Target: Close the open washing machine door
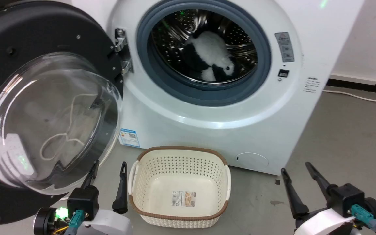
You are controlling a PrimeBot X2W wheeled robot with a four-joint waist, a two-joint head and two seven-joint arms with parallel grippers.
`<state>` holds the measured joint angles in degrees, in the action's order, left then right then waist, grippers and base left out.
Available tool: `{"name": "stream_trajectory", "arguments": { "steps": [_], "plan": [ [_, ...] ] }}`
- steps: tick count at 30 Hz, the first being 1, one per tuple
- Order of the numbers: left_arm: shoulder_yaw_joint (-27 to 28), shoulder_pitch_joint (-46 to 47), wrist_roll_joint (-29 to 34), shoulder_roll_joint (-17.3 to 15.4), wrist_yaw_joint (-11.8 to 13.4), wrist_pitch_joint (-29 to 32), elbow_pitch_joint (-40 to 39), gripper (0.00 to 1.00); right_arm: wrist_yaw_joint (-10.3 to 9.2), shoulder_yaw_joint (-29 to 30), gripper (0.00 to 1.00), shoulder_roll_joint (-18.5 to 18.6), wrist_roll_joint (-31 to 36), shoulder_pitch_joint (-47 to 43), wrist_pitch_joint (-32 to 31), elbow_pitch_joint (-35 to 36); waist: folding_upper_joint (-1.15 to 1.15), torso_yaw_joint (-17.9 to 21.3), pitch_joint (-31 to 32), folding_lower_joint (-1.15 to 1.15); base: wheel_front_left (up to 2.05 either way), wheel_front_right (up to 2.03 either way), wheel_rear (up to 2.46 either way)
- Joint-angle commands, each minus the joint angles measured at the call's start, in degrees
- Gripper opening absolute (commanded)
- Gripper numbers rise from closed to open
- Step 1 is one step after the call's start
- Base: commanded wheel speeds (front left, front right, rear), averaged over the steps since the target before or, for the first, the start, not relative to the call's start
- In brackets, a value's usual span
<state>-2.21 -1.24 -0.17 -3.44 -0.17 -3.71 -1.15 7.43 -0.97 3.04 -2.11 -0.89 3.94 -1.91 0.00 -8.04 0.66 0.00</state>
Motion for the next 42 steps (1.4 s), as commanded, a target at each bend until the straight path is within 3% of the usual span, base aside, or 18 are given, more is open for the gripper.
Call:
{"name": "stream_trajectory", "arguments": {
  "steps": [1, 42],
  "plan": [
    [-0.11, -0.61, -0.10, -0.32, 0.23, -0.76, -0.50, 1.00, 0.02, -0.49, 1.00, -0.05, -0.60, 0.60, 0.58, -0.52, 0.00, -0.58, -0.12, 0.00, 0.00, 0.00, 0.00],
    [-1.55, -2.18, -0.37, -1.96, 1.36, -5.67, -3.08, 1.00, 0.04, -7.24, 1.00, -0.10, -2.38, 2.89, 5.46, -5.11, 0.00, -10.36, -0.01, 0.00, 0.00, 0.00, 0.00]
  ]
}}
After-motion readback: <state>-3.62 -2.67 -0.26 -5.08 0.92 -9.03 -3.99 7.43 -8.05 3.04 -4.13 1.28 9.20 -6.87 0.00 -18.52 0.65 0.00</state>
